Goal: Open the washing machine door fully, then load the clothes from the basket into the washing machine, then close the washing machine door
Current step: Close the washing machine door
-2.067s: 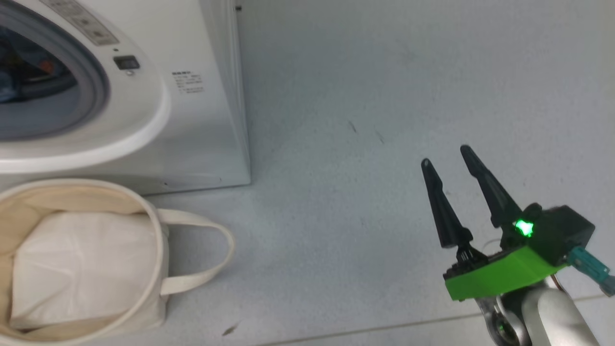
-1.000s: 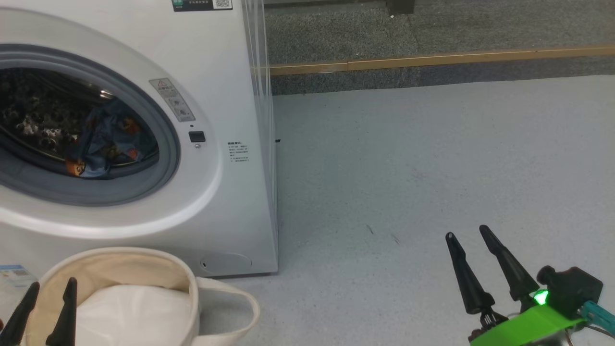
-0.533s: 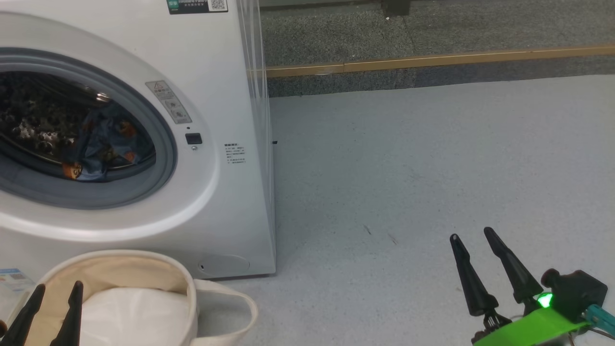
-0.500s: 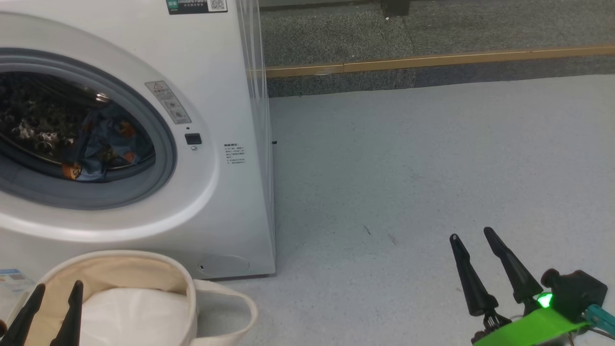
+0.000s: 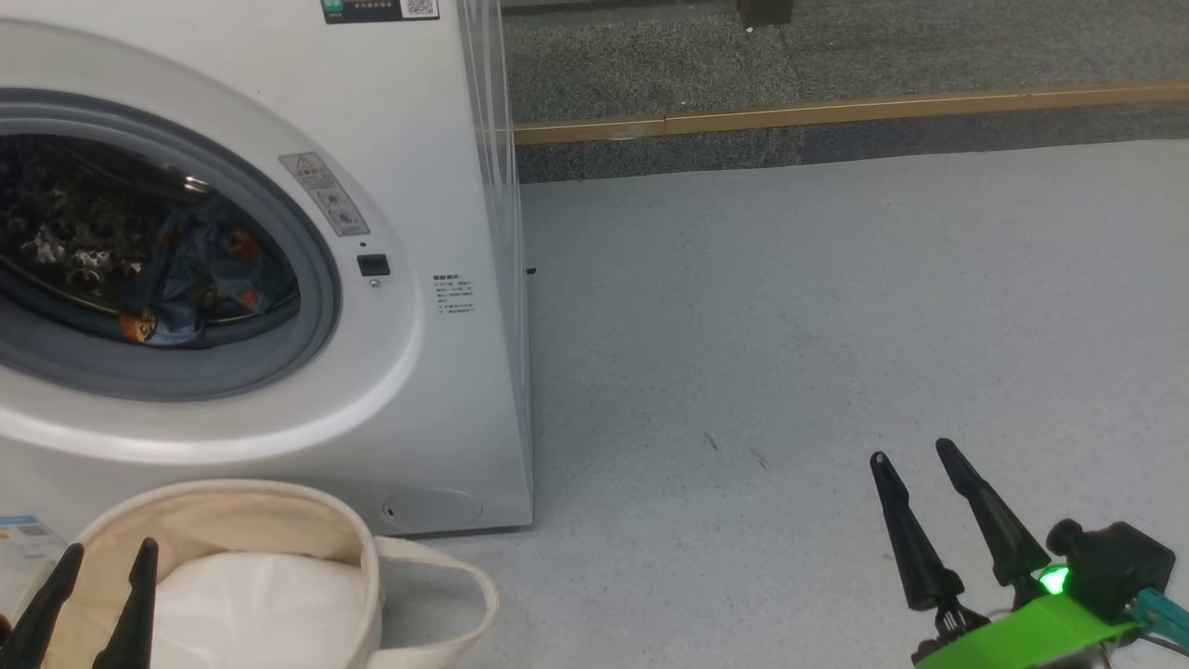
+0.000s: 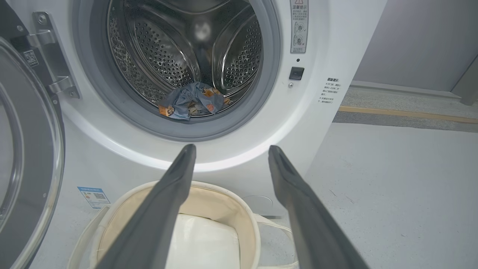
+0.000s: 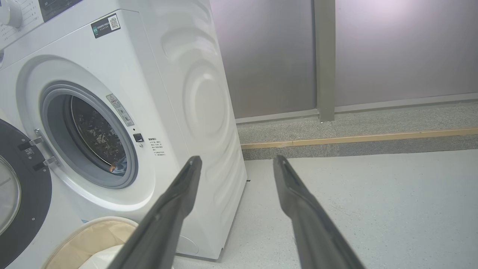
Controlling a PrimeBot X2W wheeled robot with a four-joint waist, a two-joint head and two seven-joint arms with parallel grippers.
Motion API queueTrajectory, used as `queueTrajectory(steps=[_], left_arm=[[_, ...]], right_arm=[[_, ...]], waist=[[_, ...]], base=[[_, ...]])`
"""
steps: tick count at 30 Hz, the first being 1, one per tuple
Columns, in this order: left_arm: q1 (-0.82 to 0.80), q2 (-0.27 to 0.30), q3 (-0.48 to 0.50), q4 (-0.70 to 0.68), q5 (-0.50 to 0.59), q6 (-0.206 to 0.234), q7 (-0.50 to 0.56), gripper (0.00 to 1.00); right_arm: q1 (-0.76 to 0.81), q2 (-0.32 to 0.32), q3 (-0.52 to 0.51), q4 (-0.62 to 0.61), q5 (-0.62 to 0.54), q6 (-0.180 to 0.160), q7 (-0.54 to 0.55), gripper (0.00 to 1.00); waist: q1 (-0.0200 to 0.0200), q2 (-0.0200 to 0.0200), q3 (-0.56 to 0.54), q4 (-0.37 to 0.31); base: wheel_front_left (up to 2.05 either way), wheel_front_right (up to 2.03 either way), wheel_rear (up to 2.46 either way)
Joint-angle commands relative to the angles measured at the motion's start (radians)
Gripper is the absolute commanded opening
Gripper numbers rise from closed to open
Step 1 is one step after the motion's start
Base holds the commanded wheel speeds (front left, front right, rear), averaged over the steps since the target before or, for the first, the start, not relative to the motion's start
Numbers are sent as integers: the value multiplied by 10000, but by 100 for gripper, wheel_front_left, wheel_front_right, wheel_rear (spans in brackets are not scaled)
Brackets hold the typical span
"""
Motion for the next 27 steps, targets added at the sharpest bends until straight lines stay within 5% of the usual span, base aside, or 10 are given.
queueTrajectory(steps=[1, 13, 27], left_arm=[[-407, 486, 467, -259, 80, 49, -3, 100], [-450, 477, 460, -238, 118, 128, -51, 100], [-412, 596, 508, -229, 103, 151, -69, 100]], right_arm=[[-358, -166, 155, -338, 37, 10, -82, 100], [-327, -161, 174, -282, 67, 10, -143, 100], [-322, -125, 185, -311, 42, 10, -138, 100]], waist=[[1, -1, 6, 7], [1, -1, -14, 38], [1, -1, 67, 98]], base=[[0, 0, 0], [-47, 34, 13], [-198, 177, 21]])
